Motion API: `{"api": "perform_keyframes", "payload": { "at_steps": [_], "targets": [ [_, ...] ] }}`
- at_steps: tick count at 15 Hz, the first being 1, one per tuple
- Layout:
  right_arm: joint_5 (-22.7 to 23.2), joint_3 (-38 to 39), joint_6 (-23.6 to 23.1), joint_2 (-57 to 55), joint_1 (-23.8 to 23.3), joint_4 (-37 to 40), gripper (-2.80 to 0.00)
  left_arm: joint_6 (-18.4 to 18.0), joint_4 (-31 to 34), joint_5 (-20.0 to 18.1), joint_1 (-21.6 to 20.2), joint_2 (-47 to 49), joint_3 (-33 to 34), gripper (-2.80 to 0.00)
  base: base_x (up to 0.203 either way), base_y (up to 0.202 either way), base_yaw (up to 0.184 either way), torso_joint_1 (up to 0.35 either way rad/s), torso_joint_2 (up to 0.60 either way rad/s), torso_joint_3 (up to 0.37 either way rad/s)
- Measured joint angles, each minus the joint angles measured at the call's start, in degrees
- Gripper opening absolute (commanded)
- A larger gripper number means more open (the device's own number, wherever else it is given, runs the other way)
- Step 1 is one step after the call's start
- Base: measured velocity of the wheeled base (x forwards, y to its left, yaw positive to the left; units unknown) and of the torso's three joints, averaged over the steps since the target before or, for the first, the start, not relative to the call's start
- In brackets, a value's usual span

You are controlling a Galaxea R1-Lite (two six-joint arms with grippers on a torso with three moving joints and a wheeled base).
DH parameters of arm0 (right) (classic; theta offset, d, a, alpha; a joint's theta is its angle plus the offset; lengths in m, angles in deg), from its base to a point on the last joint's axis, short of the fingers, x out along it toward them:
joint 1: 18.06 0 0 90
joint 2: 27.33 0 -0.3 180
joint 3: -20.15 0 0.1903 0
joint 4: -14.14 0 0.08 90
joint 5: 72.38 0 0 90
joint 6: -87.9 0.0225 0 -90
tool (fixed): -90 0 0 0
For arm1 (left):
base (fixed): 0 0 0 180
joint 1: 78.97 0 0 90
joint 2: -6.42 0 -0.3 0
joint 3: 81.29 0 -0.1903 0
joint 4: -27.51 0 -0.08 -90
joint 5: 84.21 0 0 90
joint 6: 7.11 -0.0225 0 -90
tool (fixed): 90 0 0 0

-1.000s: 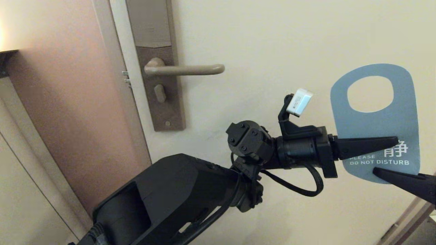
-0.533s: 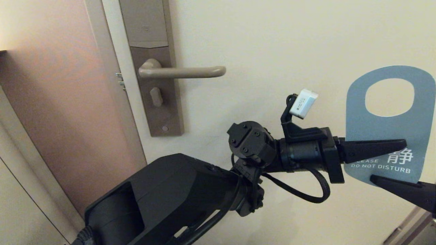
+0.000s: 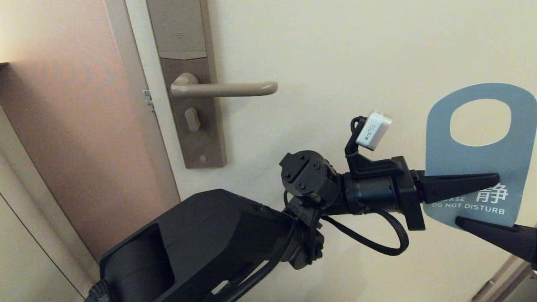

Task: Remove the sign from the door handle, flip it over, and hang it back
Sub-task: Hand it to the other hand

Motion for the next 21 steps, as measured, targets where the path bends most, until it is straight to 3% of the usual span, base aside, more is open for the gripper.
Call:
{"api": "perform_keyframes", "payload": {
  "at_steps": [4, 21],
  "targets": [
    [-0.02, 0.93, 0.04, -0.11, 0.00, -2.77, -2.80, -2.35, -0.09, 0.14, 0.02, -0.14, 0.09, -2.80, 0.000, 0.000, 0.000, 0.000, 0.00, 0.000],
    [0.02, 1.21, 0.09, -1.05, -0.02, -2.96, -2.80, -2.52, -0.03, 0.28, -0.04, 0.27, -0.02, -2.80, 0.000, 0.000, 0.000, 0.000, 0.00, 0.000]
  ]
}}
